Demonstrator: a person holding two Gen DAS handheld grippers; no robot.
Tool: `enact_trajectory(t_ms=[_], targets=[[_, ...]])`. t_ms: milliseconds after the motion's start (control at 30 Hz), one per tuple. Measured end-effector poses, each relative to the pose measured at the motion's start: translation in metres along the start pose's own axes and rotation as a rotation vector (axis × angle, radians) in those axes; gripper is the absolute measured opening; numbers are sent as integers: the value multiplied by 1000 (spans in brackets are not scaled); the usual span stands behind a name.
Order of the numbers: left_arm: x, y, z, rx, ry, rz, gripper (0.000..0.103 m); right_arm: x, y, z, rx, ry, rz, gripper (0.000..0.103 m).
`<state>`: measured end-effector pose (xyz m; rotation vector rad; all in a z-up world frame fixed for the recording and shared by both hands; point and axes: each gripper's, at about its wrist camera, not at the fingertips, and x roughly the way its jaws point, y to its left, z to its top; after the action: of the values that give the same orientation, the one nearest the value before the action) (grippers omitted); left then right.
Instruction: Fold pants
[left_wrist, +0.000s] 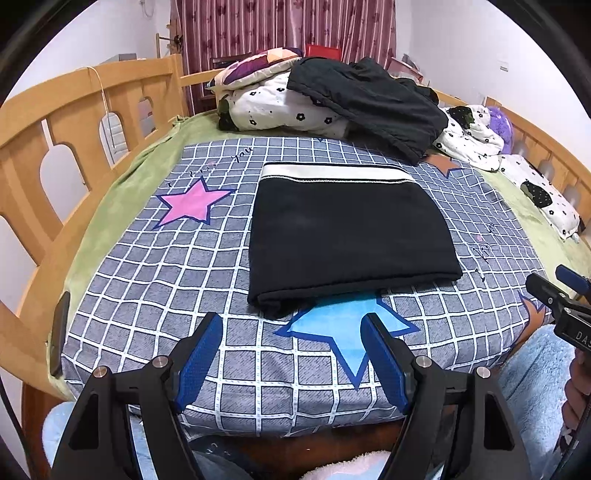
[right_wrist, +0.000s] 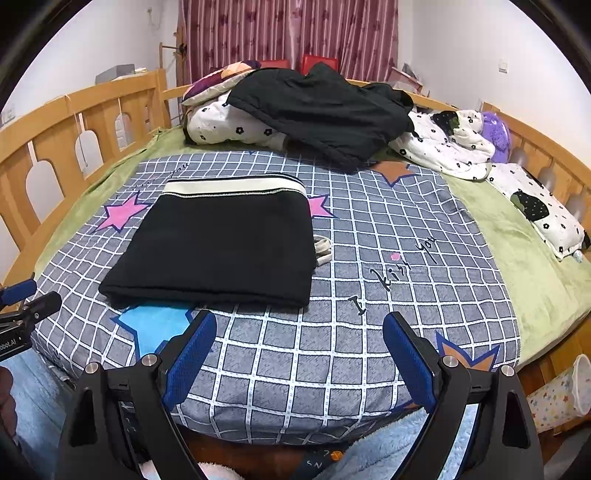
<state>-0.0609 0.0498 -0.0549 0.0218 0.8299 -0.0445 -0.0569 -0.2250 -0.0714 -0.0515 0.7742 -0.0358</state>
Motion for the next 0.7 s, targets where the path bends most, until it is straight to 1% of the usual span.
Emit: enact_trajectory(t_ms=[333, 700], targets=[[-2, -4, -2, 3, 4, -5, 75, -5, -6, -7, 20, 1, -8, 90], [-10, -7, -2, 23, -17, 9, 75, -10, -7, -13, 31, -1, 2, 91]])
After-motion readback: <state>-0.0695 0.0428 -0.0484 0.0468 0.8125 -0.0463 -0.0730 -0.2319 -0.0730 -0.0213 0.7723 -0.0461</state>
